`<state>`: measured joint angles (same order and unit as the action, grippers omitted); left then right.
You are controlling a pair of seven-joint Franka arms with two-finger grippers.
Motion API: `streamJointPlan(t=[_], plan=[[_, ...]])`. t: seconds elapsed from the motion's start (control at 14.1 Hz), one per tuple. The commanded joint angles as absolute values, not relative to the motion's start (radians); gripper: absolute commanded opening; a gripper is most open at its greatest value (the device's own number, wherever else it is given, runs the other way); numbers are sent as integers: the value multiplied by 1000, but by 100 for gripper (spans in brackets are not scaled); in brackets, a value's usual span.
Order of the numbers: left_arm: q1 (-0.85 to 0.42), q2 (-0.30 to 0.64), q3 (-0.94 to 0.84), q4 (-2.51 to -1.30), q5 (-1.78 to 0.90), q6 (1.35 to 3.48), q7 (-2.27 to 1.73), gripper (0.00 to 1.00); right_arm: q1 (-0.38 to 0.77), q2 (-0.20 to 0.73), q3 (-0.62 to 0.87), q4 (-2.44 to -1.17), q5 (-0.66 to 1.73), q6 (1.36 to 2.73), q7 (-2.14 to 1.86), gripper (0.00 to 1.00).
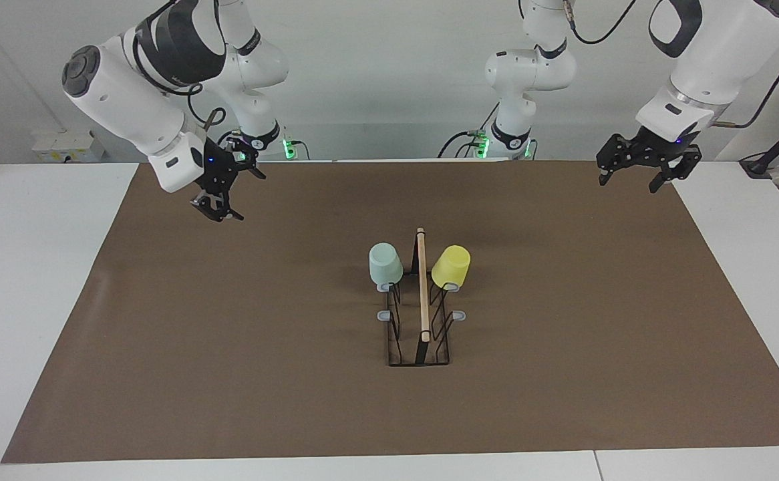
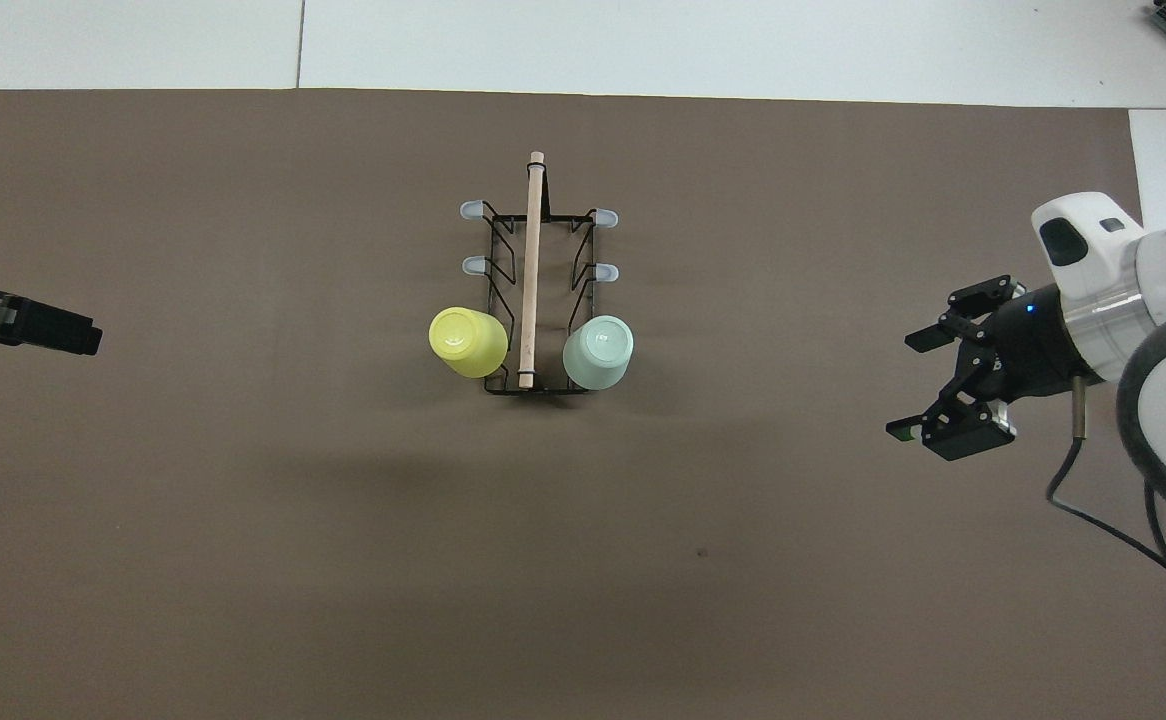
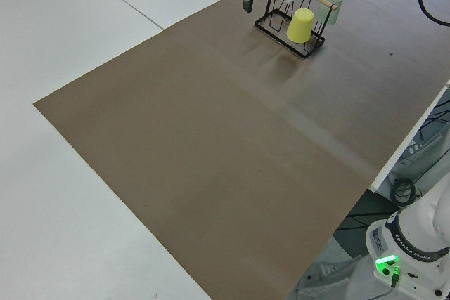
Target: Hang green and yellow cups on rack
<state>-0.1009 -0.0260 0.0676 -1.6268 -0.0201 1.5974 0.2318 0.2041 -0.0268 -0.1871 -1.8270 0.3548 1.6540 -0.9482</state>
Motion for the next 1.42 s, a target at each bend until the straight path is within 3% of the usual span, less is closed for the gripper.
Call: streamJointPlan(t=[0.0,0.21,0.57,0.99,1.35], plan=[[-120,-35,81,-1620,-2,1588,216,100,196,-21,-180,-1805,290,1629,-670,100],[-118,-35,80,-1621,-2,1589,218,100,233,-29,-173,-1813,174,1641,-400,100],[-118,-37,80,-1628,-2,1597,225,100,209,-46,-179,-1845,170,1655,-377,100],[-120,-38,80,-1632,-2,1598,225,100,192,-43,-151,-1856,74,1775,-234,100],[-118,-43,80,-1637,-2,1600,227,100,85,-26,-48,-1823,31,1763,-91,100]])
